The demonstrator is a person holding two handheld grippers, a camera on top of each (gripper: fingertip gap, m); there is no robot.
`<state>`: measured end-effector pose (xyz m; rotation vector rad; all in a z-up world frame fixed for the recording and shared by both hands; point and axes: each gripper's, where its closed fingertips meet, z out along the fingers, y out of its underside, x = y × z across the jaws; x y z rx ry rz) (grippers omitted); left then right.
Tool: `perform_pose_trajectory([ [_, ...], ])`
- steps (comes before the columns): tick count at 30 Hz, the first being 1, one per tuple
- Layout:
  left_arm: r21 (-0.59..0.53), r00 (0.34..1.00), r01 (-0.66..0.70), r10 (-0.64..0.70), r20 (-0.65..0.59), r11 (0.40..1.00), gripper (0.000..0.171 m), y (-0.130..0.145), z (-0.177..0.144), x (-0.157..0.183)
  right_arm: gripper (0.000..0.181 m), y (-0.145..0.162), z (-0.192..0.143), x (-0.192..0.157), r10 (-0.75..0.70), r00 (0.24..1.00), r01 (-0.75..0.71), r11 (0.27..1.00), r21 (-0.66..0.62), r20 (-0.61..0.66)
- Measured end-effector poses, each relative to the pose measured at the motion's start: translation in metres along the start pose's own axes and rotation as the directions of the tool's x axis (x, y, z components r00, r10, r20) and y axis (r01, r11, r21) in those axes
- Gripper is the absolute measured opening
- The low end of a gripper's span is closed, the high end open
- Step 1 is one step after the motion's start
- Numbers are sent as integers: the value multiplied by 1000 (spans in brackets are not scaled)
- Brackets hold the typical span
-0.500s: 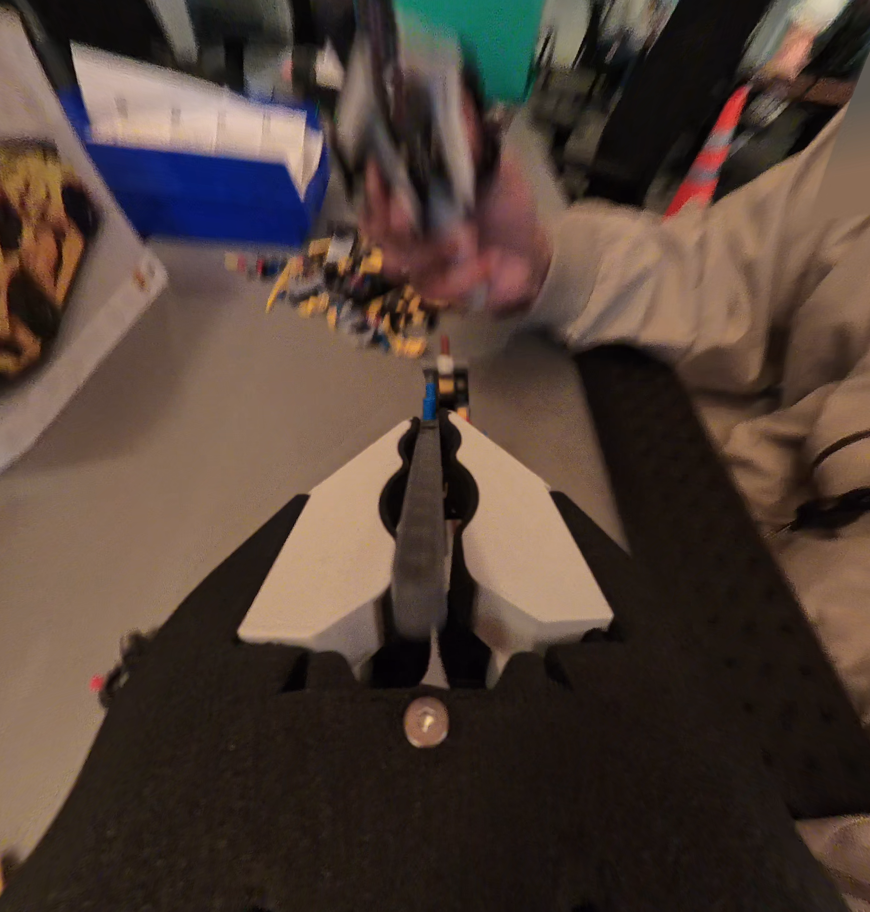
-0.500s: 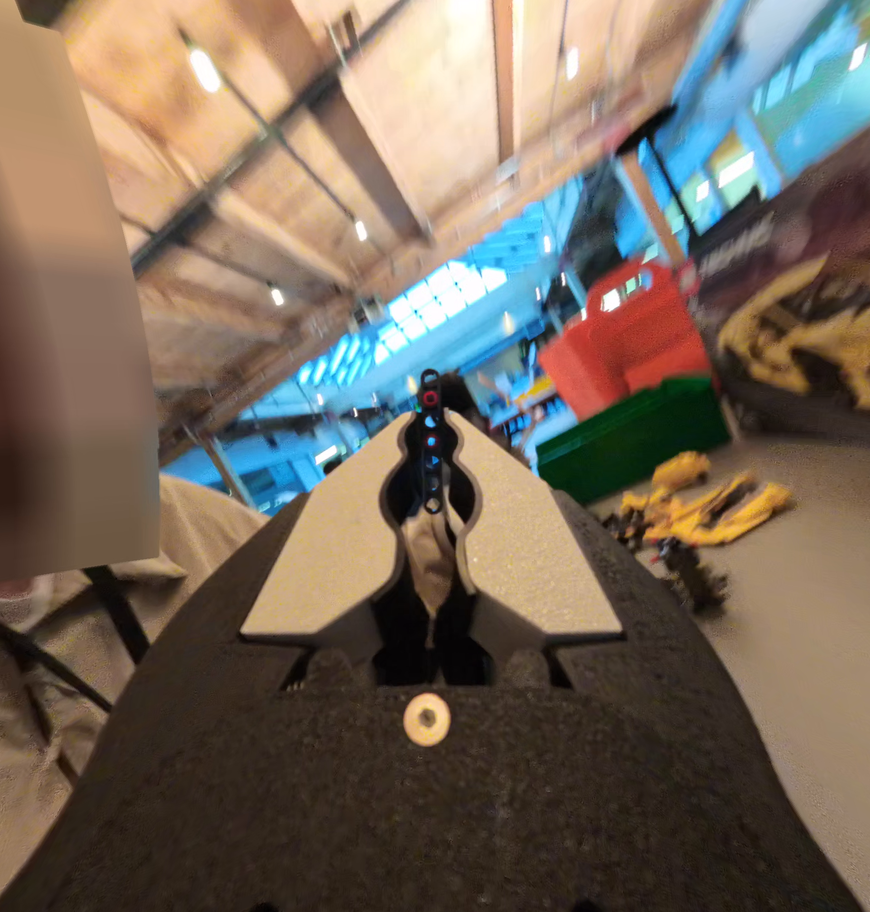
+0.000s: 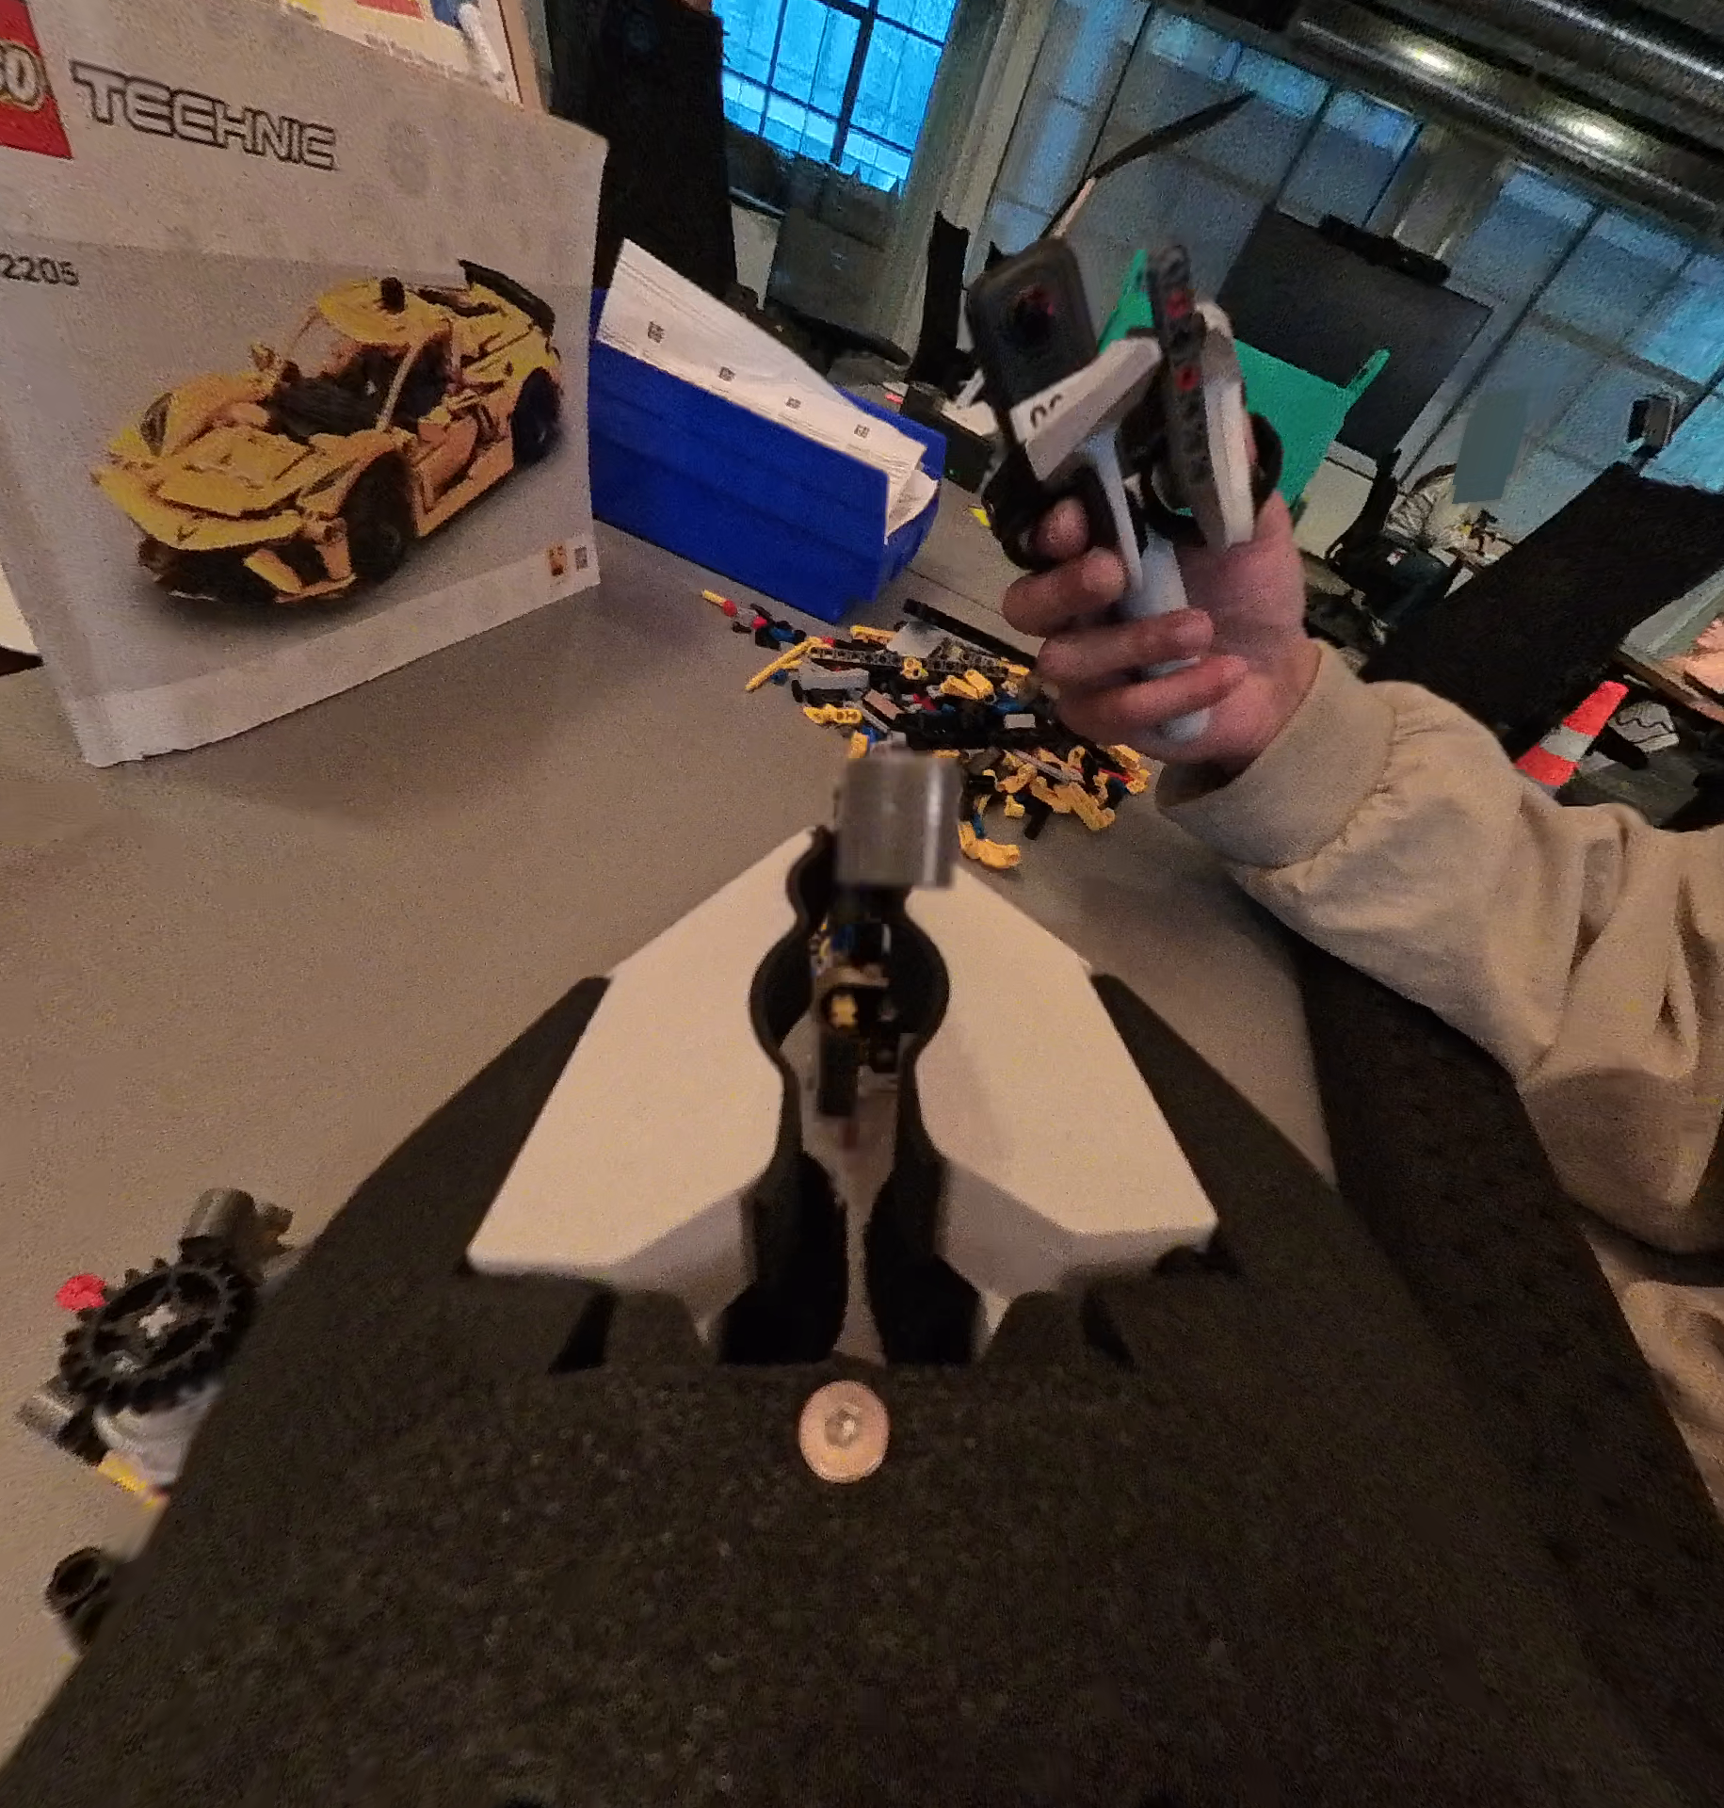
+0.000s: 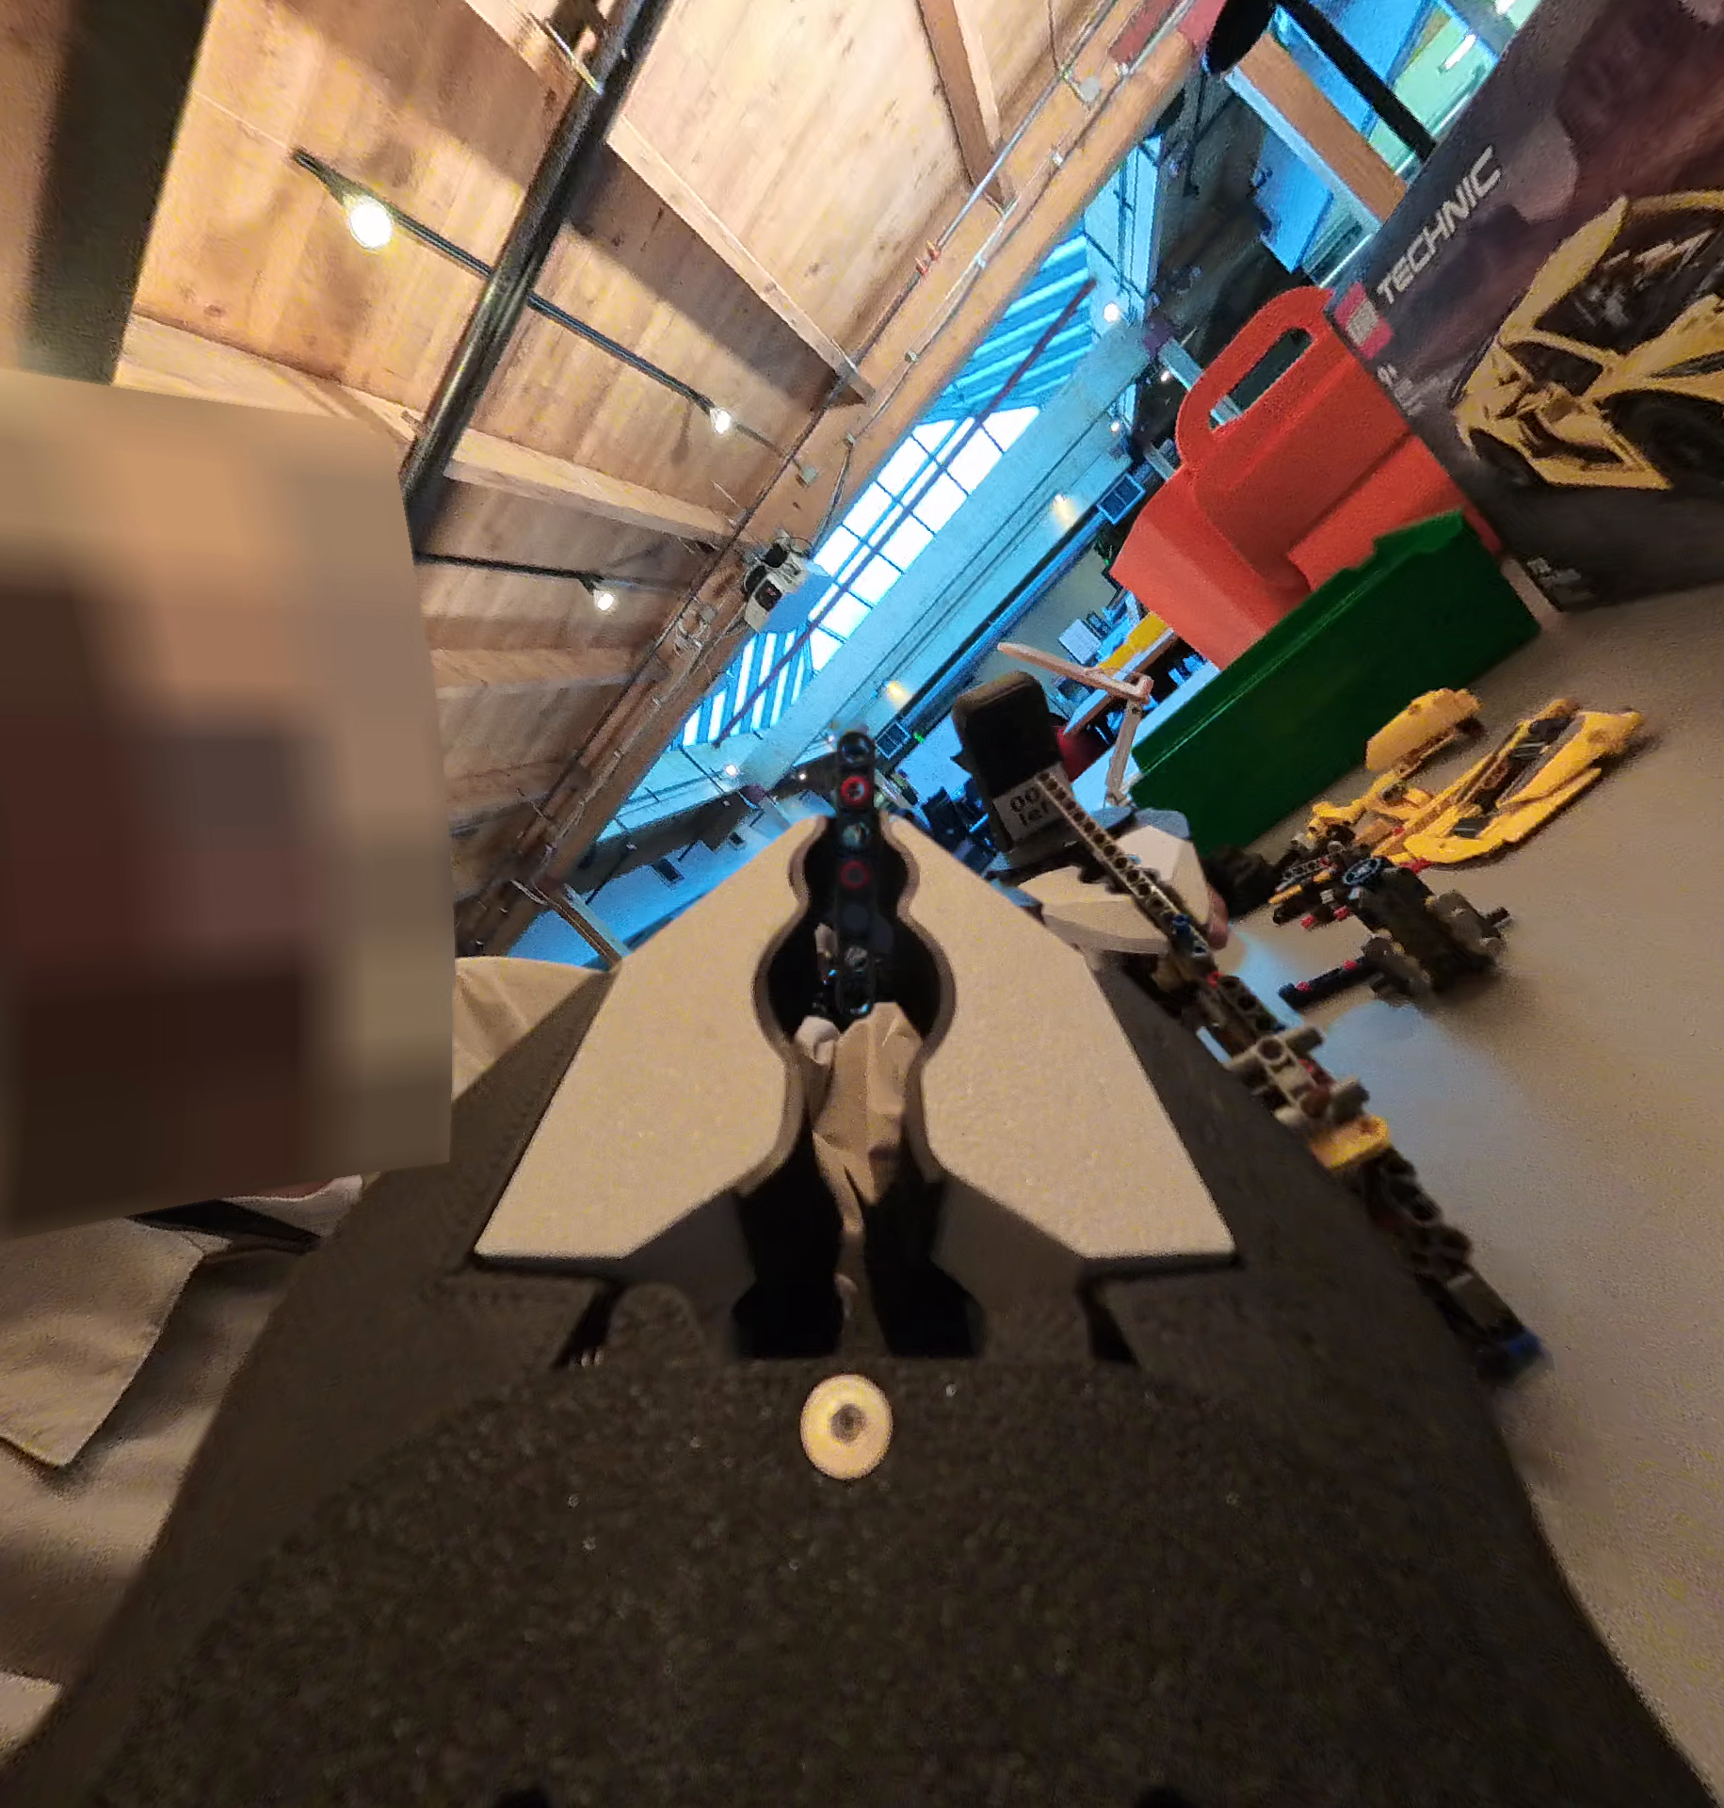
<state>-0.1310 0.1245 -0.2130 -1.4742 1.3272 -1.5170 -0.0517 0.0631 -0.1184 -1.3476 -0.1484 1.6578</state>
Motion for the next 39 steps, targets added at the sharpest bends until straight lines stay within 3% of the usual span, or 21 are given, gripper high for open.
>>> perform_pose_trajectory([
  [3, -31, 999, -40, 39, -26, 999, 8, 9, 5, 6, 5, 5, 2, 6, -17, 998, 15, 999, -33, -57],
  [5, -51, 995, -93, 91, -31, 994, 8, 12, 5, 11, 5, 36, 3, 31, -191, 956, 126, 953, -275, -224],
  [6, -65, 992, -124, 122, -25, 990, 8, 14, 4, 11, 6, 65, 0, 42, -327, 912, 180, 860, -477, -247],
  [8, -82, 989, -144, 143, -20, 986, 7, 14, 0, 10, 6, 125, -10, 53, -489, 859, 210, 601, -771, -147],
  [11, -95, 990, -138, 135, -28, 986, 8, 16, -5, 8, 6, 181, -25, 85, -553, 826, 99, 337, -936, -112],
  [13, -127, 991, -133, 128, -41, 983, 8, 21, -8, 6, 6, 203, -32, 99, -544, 831, 23, 245, -969, -118],
  [17, -135, 992, -115, 108, -61, 984, 9, 24, -11, 4, 6, 206, -24, 106, -553, 827, 48, 251, -967, -102],
  [19, -139, 992, -106, 96, -80, 985, 9, 25, -11, 6, 23, 199, -15, 100, -553, 829, 111, 301, -947, -79],
  [21, -136, 988, -112, 96, -122, 984, 8, 24, -11, 14, 23, 177, 9, 70, -480, 876, 208, 464, -861, -46],
  [23, -125, 981, -151, 133, -143, 981, 8, 23, -9, 22, 21, 138, 34, 40, -438, 899, 307, 652, -694, -14],
  [25, -116, 970, -212, 194, -145, 970, 8, 23, -7, 29, 20, 94, 41, 52, -533, 832, 376, 748, -547, -156],
  [27, -108, 960, -250, 232, -159, 962, 8, 22, -4, 37, 20, 91, 35, 68, -571, 791, 369, 730, -575, -218],
  [32, -103, 941, -317, 298, -162, 943, 8, 22, 0, 47, 9, 102, 45, 70, -647, 743, 430, 658, -618, -171],
  [39, -106, 923, -367, 348, -165, 924, 8, 23, 4, 56, 4, 108, 47, 67, -644, 750, 428, 648, -630, -154],
])
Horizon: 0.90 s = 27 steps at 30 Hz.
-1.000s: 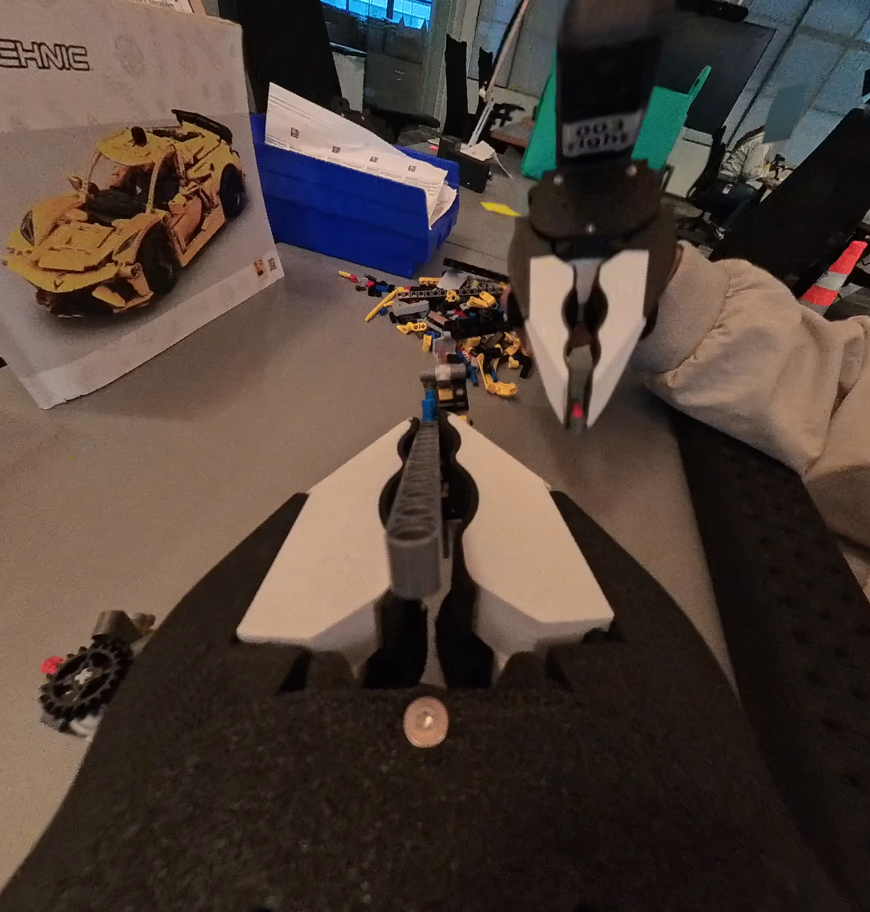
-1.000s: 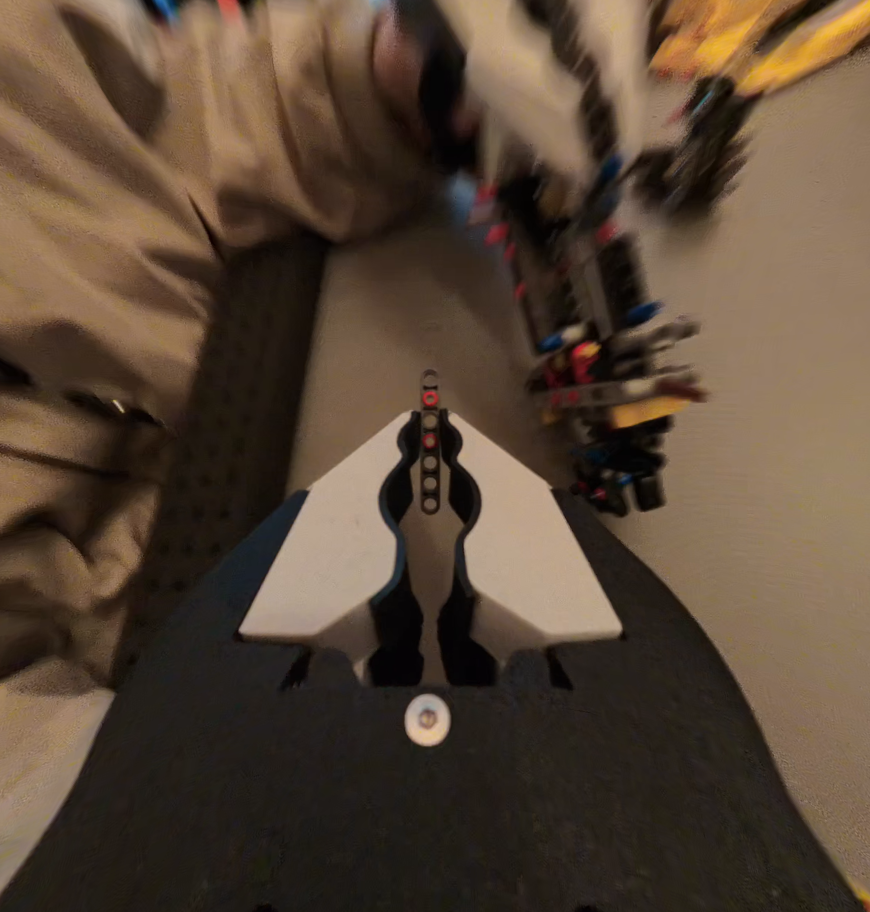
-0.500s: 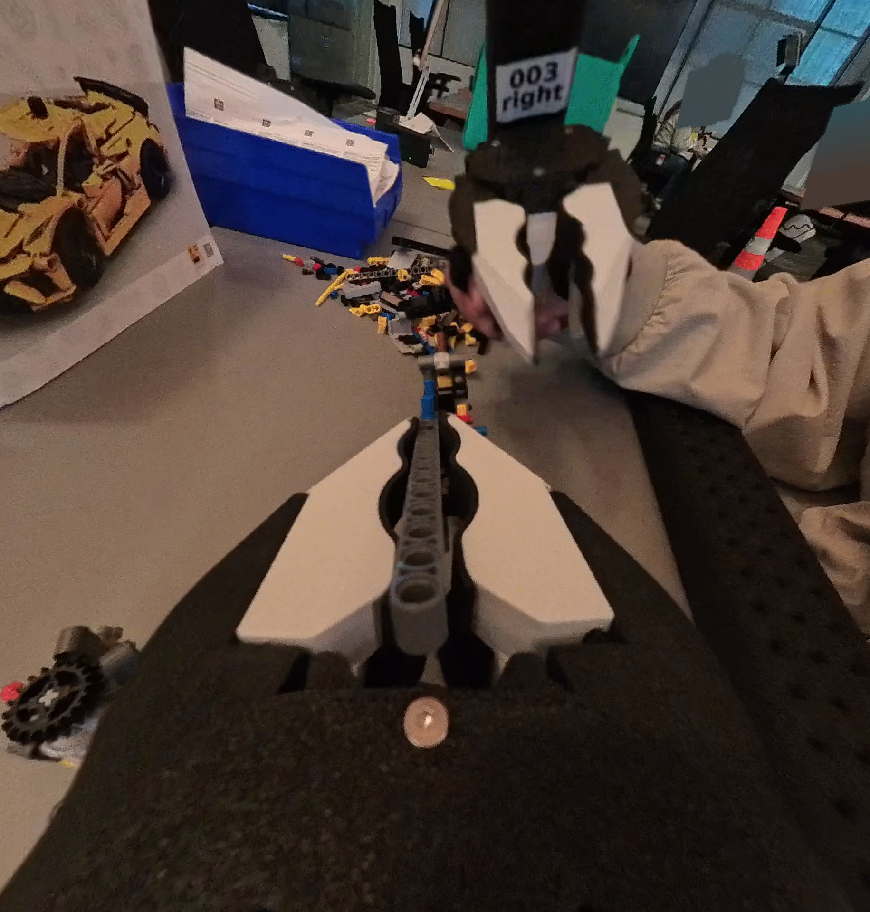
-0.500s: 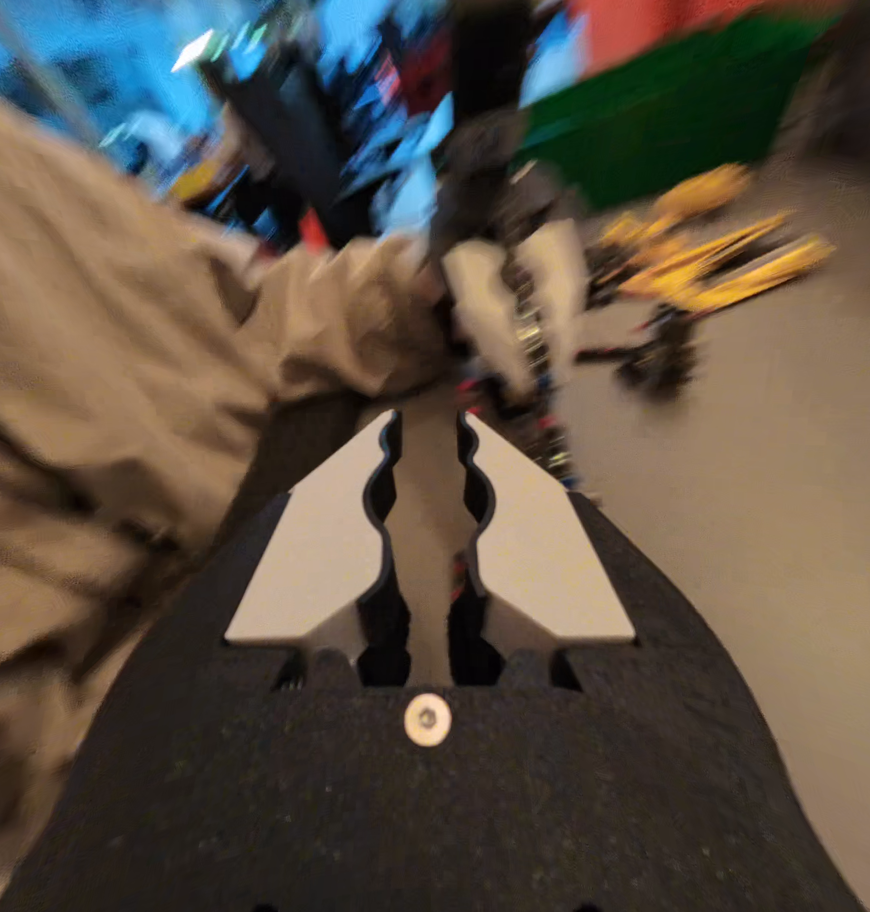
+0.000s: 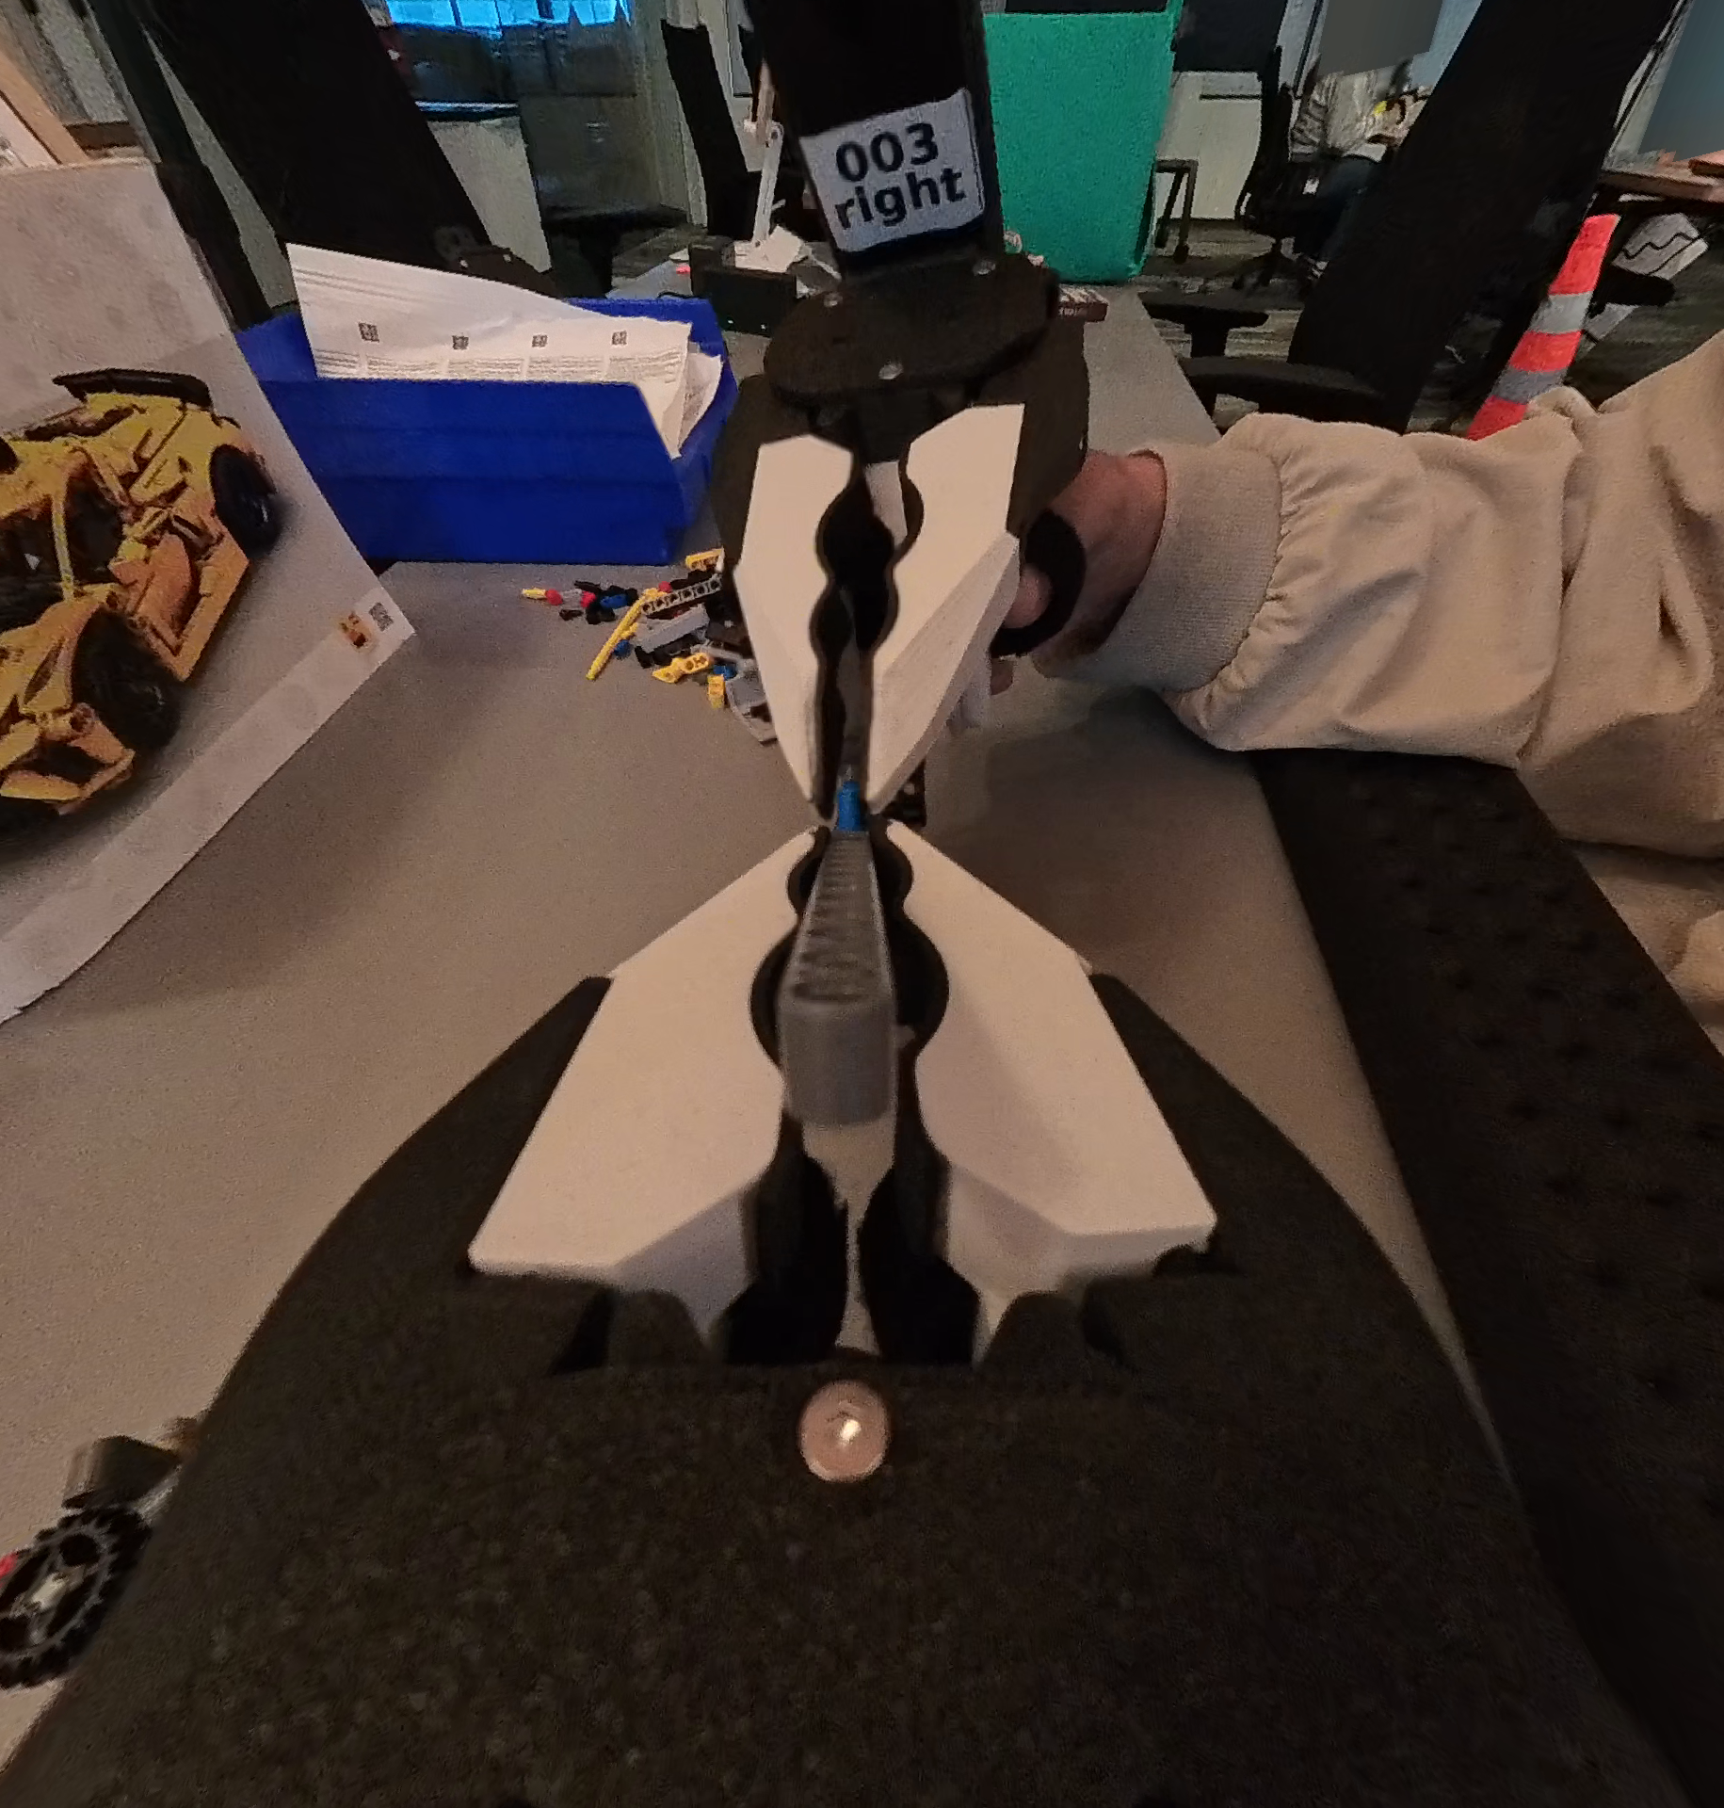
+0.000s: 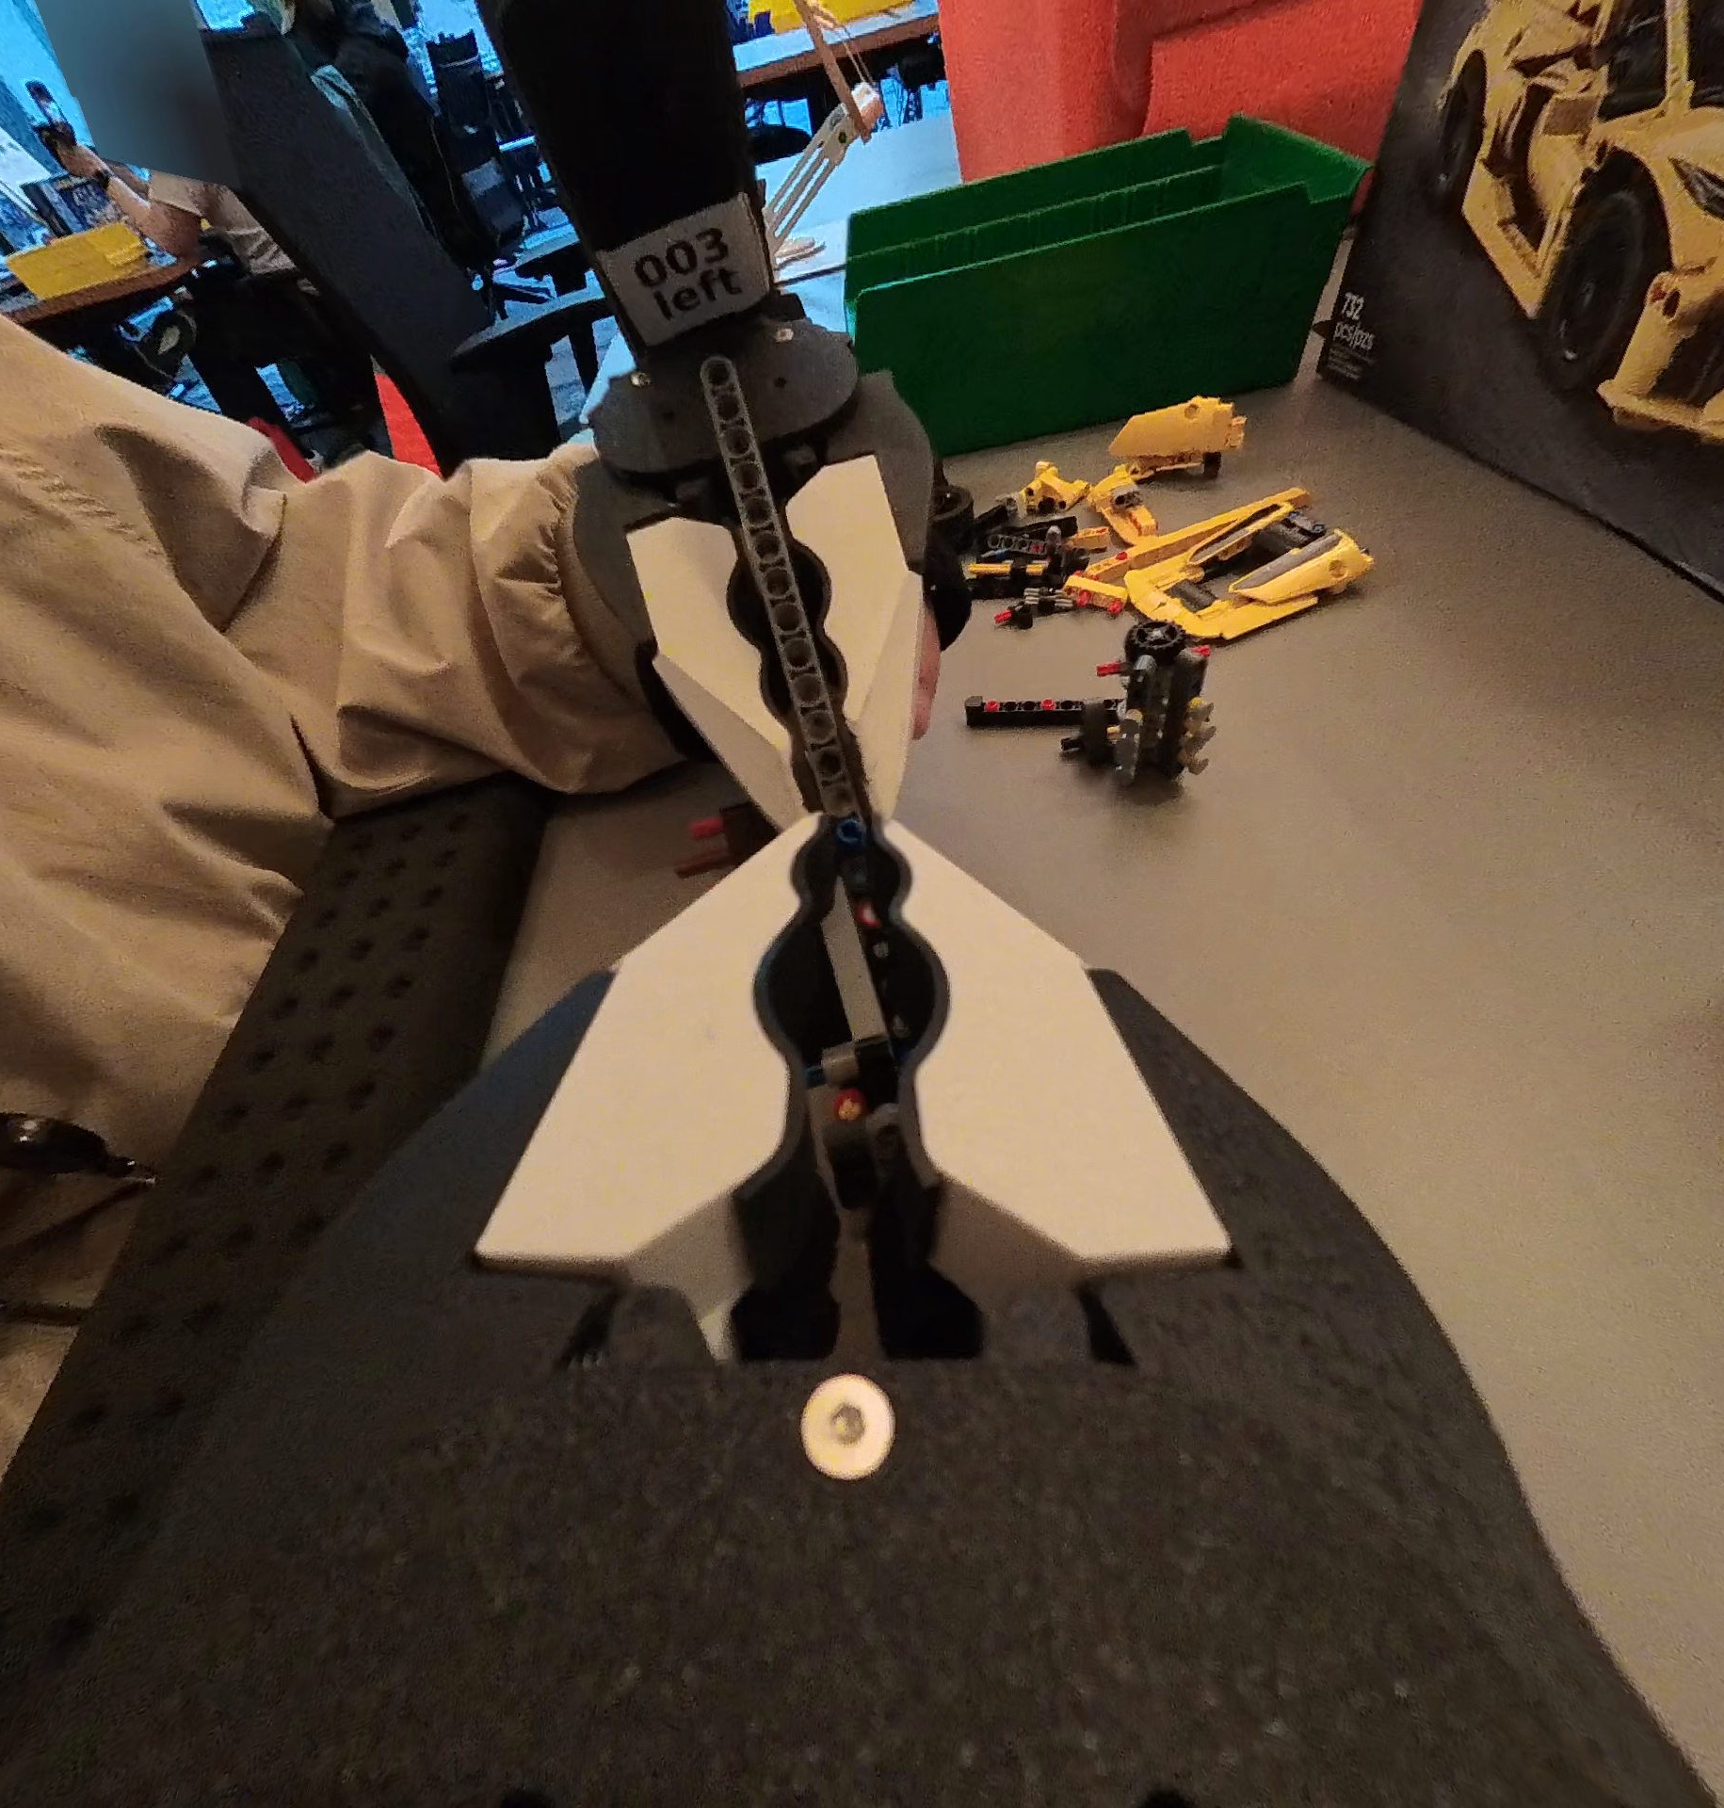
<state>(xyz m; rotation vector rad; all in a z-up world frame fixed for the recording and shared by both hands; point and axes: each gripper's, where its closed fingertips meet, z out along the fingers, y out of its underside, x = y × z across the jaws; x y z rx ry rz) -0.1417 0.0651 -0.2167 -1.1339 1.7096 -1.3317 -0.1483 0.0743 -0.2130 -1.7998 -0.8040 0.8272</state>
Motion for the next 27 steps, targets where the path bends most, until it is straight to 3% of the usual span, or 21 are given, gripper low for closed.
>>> perform_pose_trajectory([
  [8, -11, 999, -21, 22, 38, 1000, 8, -1, 4, -2, 2, 1, -3, 1, -18, 999, 17, 999, -46, -28],
  [17, 29, 997, -30, 28, 66, 999, 8, -19, -6, -6, 0, -23, -5, 0, -20, 999, 24, 995, 93, -43],
  [18, 7, 998, -22, 22, 65, 1000, 8, -15, -7, -7, 0, -30, -7, -1, -14, 999, 18, 992, 127, -37],
  [19, -61, 997, -28, 32, 72, 998, 7, -1, -7, -9, 0, -63, -31, -1, 23, 1000, -17, 937, 349, -15],
  [20, -77, 995, -14, 21, 94, 997, 7, 6, -9, -14, 0, -94, -74, 3, 78, 997, -82, 841, 535, 30],
  [21, -43, 993, 20, -14, 118, 999, 7, 2, -11, -20, 0, -106, -108, 14, 79, 996, -46, 808, 587, -29],
  [22, -15, 992, 27, -25, 126, 1000, 7, -6, -12, -21, 0, -105, -128, 23, 57, 989, 32, 824, 565, -139],
  [24, 28, 993, -19, 15, 114, 999, 7, -20, -9, -15, 0, -94, -139, 25, 65, 986, 24, 852, 523, -152],
  [27, -35, 990, -63, 67, 123, 997, 7, -8, 3, -11, 0, -59, -101, 28, 60, 982, 9, 935, 354, -182],
])
